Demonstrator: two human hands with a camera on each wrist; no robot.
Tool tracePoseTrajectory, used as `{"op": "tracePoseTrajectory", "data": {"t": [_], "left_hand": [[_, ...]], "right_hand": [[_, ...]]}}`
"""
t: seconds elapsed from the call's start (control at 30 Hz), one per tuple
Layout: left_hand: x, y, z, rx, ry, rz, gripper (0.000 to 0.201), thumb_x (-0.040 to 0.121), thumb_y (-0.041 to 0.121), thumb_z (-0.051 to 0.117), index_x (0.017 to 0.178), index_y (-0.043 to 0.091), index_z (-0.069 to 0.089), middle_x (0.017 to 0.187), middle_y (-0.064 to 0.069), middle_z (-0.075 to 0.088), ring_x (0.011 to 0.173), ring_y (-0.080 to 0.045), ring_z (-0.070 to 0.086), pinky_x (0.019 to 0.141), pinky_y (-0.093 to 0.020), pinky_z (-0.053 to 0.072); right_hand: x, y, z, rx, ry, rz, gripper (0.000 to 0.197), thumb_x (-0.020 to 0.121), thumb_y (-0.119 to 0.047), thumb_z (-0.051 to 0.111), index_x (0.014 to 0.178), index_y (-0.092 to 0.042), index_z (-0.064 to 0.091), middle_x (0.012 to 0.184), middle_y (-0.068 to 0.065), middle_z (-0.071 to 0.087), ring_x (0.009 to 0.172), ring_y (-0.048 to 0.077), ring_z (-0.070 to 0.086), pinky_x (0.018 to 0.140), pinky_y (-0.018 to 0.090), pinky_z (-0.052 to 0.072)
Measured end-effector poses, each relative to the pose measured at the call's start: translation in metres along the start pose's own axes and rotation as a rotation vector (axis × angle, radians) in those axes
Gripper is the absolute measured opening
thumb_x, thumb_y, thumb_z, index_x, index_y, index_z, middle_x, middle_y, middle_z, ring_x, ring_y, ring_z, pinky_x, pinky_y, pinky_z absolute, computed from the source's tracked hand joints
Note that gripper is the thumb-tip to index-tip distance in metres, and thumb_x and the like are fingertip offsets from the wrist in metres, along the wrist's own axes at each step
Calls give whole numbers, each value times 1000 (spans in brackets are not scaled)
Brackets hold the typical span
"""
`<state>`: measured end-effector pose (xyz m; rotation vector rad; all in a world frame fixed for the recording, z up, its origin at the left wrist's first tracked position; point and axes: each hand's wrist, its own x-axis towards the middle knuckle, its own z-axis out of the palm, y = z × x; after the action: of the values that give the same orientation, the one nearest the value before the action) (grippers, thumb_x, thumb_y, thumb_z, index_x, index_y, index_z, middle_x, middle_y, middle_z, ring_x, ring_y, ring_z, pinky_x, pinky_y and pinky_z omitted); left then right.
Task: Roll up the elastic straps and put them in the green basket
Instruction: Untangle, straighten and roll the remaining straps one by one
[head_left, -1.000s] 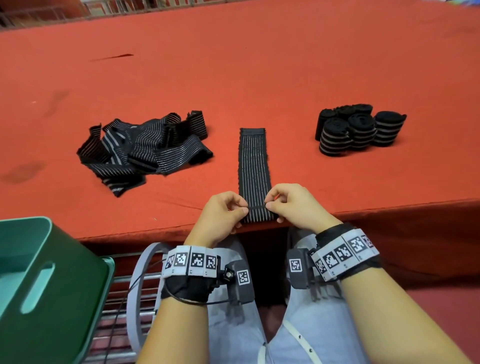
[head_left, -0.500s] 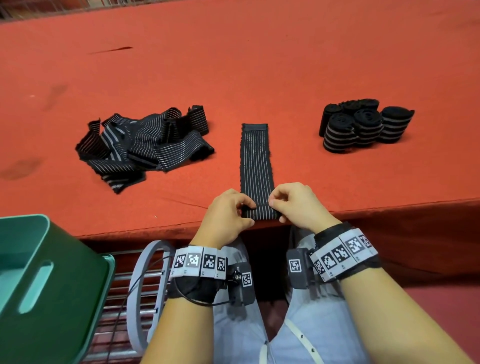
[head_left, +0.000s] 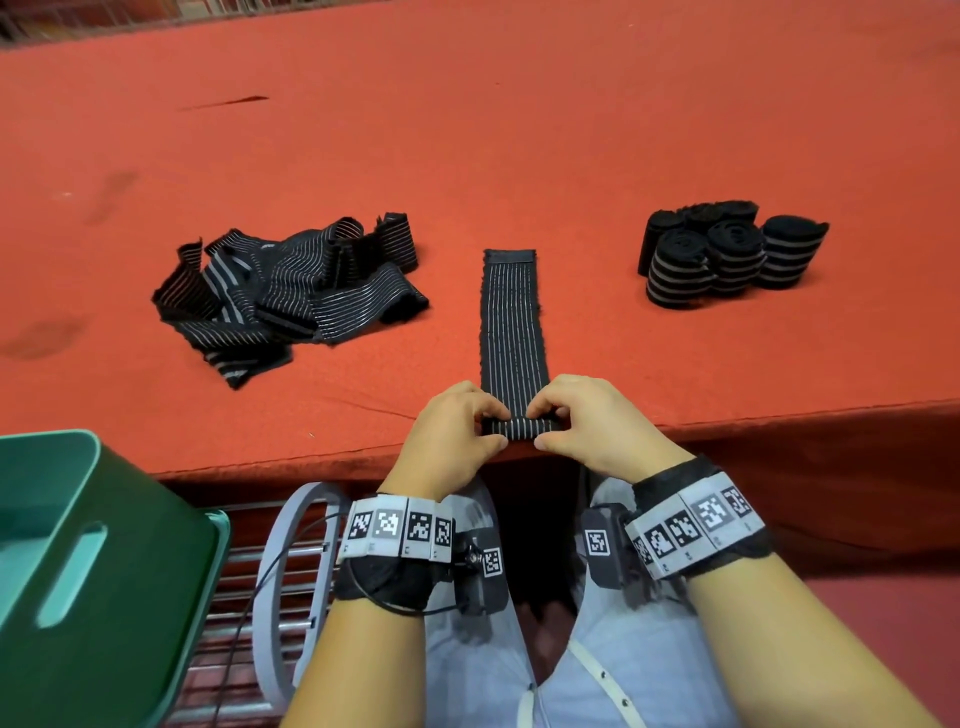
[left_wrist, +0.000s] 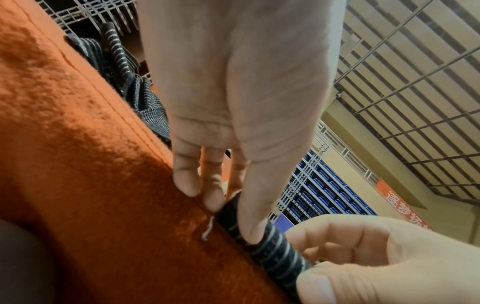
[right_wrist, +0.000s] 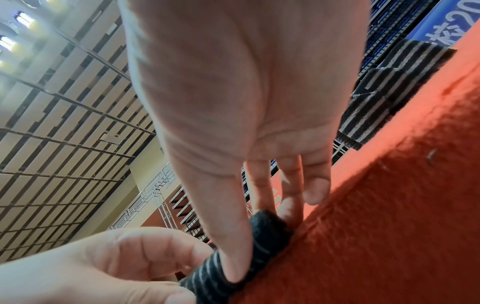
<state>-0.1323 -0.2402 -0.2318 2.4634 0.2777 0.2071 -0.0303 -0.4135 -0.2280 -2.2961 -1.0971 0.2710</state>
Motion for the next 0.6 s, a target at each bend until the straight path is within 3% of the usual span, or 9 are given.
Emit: {"op": "tracePoseTrajectory", "data": {"t": [0.23, 0.37, 0.6], "left_hand": [[-2, 3, -6, -22, -38, -20, 21, 78, 20, 80, 95, 28, 71, 91, 12, 60, 84, -6, 56, 83, -29, 48], [-4, 4, -9, -6, -67, -21, 18, 80, 19, 78, 94, 28, 71, 90, 12, 61, 83, -4, 56, 79, -24, 43], [-7, 7, -12, -17, -99, -44, 16, 83, 17, 75, 94, 28, 70, 87, 10, 65, 83, -6, 59, 74, -21, 45]], "right_hand": [[-3, 0, -1, 72, 21, 15, 22, 78, -19, 79, 96, -29, 72, 92, -17, 65, 87, 0, 58, 77, 17, 43], [-4, 1, -1, 113, 4, 30, 21, 78, -21, 80, 95, -31, 72, 92, -15, 69, 88, -1, 61, 80, 21, 49], [-5, 0, -2, 179, 5, 55, 15, 81, -20, 79, 90, -30, 72, 86, -14, 68, 86, -1, 62, 78, 20, 49]]}}
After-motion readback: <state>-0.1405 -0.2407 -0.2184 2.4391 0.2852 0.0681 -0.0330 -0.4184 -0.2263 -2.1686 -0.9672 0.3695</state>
